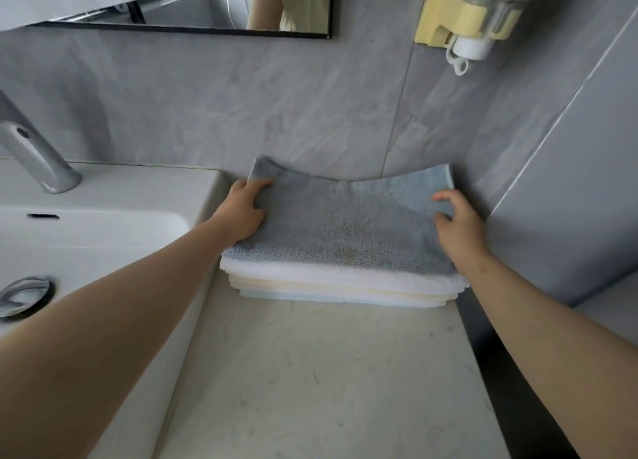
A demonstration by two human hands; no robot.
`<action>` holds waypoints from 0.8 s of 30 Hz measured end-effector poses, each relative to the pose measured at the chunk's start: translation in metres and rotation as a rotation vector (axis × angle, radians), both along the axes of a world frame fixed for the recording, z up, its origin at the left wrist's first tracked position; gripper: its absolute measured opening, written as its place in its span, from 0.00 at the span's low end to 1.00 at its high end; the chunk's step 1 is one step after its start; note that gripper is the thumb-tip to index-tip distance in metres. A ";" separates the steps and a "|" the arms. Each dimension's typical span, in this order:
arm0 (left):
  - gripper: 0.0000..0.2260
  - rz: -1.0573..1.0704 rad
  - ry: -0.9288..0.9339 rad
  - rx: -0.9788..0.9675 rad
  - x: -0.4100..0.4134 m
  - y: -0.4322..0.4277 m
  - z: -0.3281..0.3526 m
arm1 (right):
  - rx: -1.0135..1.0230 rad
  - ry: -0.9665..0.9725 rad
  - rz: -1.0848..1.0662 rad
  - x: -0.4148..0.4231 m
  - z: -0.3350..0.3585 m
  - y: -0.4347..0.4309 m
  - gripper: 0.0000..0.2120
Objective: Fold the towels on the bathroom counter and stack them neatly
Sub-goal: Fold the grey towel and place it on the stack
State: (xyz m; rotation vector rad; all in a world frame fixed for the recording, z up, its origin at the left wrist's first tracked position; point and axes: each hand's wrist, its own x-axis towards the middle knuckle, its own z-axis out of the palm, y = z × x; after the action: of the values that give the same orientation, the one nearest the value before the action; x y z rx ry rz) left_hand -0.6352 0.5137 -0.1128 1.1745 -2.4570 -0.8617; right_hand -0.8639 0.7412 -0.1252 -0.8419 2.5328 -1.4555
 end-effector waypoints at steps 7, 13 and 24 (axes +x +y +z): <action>0.26 0.141 -0.326 -0.043 0.009 0.008 0.000 | 0.193 -0.162 -0.019 -0.003 -0.006 0.011 0.27; 0.18 0.138 -0.207 -0.121 0.018 0.006 -0.001 | 0.156 -0.080 -0.060 0.002 0.000 0.017 0.22; 0.21 -0.147 -0.242 -0.447 -0.015 0.084 -0.021 | 0.432 0.464 0.193 0.085 -0.012 -0.015 0.27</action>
State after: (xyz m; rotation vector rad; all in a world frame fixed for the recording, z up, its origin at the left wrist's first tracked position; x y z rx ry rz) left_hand -0.6498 0.5978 -0.1337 0.9894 -2.7567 -0.1824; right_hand -0.7793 0.7265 -0.1373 -1.4112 2.8125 -0.6696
